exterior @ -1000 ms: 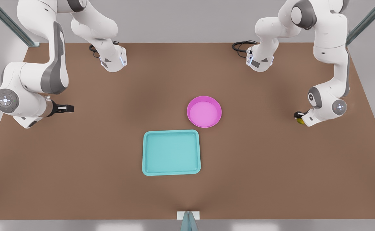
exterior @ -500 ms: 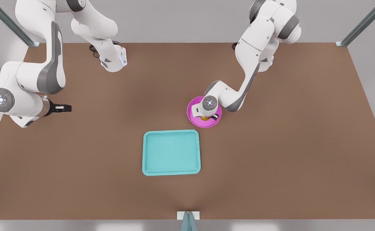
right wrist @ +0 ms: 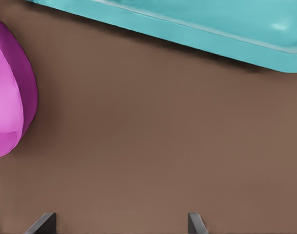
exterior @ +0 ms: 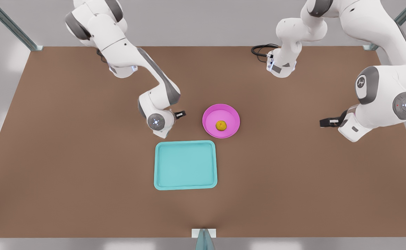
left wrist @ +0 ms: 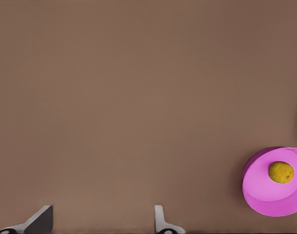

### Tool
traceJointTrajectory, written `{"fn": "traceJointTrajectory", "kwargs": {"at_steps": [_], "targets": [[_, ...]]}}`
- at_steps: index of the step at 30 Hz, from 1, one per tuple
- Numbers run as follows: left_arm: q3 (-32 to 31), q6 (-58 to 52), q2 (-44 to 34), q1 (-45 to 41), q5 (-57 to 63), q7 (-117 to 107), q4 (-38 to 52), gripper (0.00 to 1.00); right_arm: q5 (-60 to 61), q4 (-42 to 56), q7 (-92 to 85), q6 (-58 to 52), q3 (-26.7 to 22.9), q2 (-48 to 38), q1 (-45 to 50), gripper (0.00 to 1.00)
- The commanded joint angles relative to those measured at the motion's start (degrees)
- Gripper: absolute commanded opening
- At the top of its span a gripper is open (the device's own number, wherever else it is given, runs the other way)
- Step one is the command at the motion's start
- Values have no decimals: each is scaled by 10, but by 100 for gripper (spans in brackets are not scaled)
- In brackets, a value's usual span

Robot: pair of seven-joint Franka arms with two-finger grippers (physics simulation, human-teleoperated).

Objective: Place the orange on the plate with the left arm and the plate on the tray with the right arm

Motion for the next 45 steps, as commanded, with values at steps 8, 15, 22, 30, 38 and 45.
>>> {"fn": "traceJointTrajectory", "kwargs": {"at_steps": [8,15,22,30,38,45], "targets": [[11,-3,12,34,-12,86,2,100,62,-76,266,386,1,15,100,100],[11,-22,11,33,-13,87,2,100,60,-37,259,386,5,81,124,100],[11,-31,11,32,-13,87,2,100,61,-16,260,399,5,123,143,100],[11,-30,11,32,-13,87,3,100,61,-12,256,397,6,115,144,82],[11,-30,11,33,-13,87,3,100,61,-10,256,391,10,110,145,28],[11,-30,13,33,-12,87,3,100,61,-11,246,335,9,68,141,21]]}}
